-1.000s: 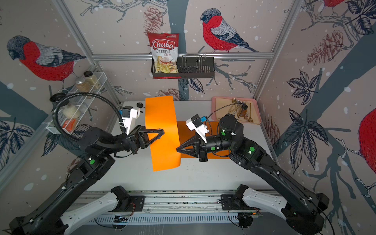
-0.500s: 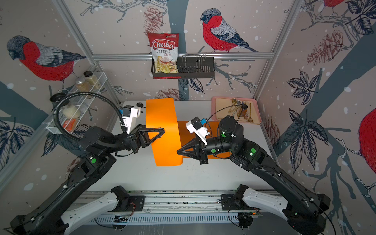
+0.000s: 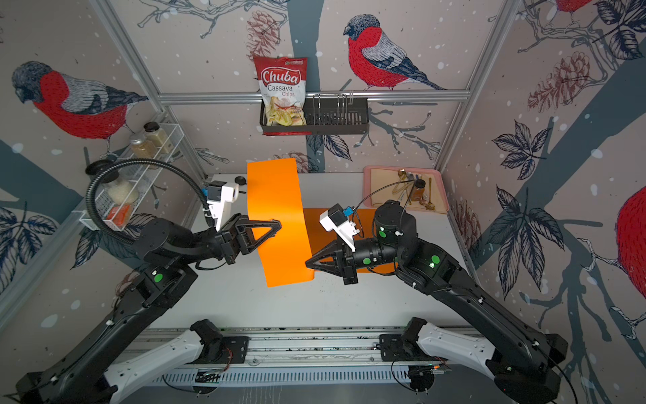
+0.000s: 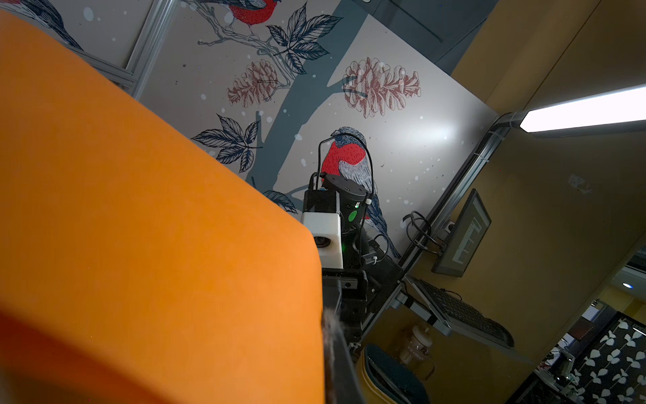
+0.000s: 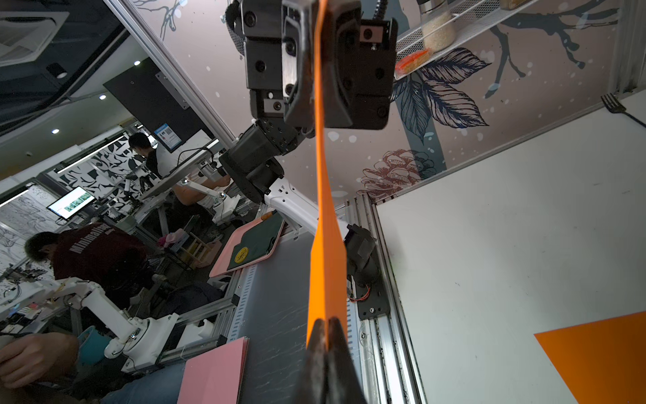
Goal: Fold the rectangular paper in half along the long edge
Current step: Fold the paper.
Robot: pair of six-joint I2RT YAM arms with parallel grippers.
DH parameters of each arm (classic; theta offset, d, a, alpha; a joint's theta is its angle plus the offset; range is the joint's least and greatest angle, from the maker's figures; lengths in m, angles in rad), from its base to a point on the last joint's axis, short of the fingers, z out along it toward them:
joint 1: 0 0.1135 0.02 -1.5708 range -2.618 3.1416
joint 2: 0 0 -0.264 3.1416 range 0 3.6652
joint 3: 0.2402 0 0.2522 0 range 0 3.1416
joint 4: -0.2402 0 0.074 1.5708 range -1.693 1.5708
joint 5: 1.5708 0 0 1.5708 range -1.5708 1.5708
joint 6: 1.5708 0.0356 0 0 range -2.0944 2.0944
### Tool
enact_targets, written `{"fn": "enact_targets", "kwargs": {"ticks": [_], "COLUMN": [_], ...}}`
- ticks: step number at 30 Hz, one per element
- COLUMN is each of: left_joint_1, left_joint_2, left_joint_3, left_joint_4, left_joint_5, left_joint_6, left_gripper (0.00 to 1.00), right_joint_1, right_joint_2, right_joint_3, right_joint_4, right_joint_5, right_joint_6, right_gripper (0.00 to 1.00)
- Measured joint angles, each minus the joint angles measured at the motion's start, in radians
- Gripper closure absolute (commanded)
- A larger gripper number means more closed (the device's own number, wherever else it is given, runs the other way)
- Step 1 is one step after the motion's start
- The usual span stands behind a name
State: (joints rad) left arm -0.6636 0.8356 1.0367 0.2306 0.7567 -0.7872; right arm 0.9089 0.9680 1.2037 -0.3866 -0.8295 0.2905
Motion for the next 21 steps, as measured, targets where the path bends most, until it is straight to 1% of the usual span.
{"fn": "enact_targets", "kwargs": {"ticks": [1, 2, 4, 6, 7, 8, 9, 10, 11, 13, 15, 17, 19, 20, 21], "left_joint_1": [0.000, 0.000, 0.000, 0.000, 0.000, 0.000, 0.000, 0.000, 0.000, 0.000, 0.000, 0.000, 0.000, 0.000, 0.000], "left_joint_2": [0.001, 0.001, 0.001, 0.001, 0.002, 0.002, 0.002, 0.002, 0.002, 0.002, 0.002, 0.002, 0.002, 0.002, 0.003], "left_joint_3": [0.000, 0.000, 0.001, 0.002, 0.002, 0.002, 0.002, 0.002, 0.002, 0.002, 0.002, 0.002, 0.002, 0.003, 0.004], "left_joint_4": [0.000, 0.000, 0.001, 0.000, 0.000, 0.000, 0.000, 0.001, 0.003, 0.003, 0.000, -0.003, -0.005, -0.007, -0.008], "left_joint_5": [0.000, 0.000, -0.001, 0.000, 0.000, 0.000, -0.001, -0.002, -0.002, -0.002, -0.001, 0.000, 0.000, 0.001, 0.002], "left_joint_6": [0.000, 0.000, 0.000, 0.001, 0.001, 0.001, 0.001, 0.001, 0.001, 0.002, 0.002, 0.002, 0.002, 0.002, 0.002], "left_gripper": [1.00, 1.00, 1.00, 1.00, 1.00, 1.00, 1.00, 1.00, 1.00, 1.00, 1.00, 1.00, 1.00, 1.00, 1.00], "right_joint_1": [0.000, 0.000, 0.001, 0.001, 0.001, 0.001, 0.001, 0.001, 0.001, 0.002, 0.002, 0.002, 0.002, 0.002, 0.002], "right_joint_2": [0.000, 0.000, 0.000, -0.001, -0.003, -0.006, -0.009, -0.013, -0.015, -0.017, -0.019, -0.021, -0.021, -0.020, -0.020], "right_joint_3": [0.000, 0.000, 0.000, 0.000, -0.001, -0.002, -0.002, -0.002, -0.002, -0.004, -0.007, -0.008, -0.009, -0.011, -0.012], "right_joint_4": [-0.005, -0.011, -0.024, -0.037, -0.041, -0.042, -0.045, -0.048, -0.050, -0.053, -0.058, -0.061, -0.063, -0.063, -0.063], "right_joint_5": [0.000, 0.000, 0.002, 0.004, 0.005, 0.005, 0.005, 0.005, 0.007, 0.010, 0.011, 0.012, 0.014, 0.014, 0.014], "right_joint_6": [0.000, 0.000, -0.004, -0.006, -0.006, -0.006, -0.006, -0.007, -0.007, -0.007, -0.008, -0.008, -0.011, -0.013, -0.016], "right_gripper": [0.87, 0.87, 1.00, 1.00, 0.98, 0.91, 0.92, 0.98, 1.00, 1.00, 0.93, 1.00, 1.00, 0.98, 0.87]}}
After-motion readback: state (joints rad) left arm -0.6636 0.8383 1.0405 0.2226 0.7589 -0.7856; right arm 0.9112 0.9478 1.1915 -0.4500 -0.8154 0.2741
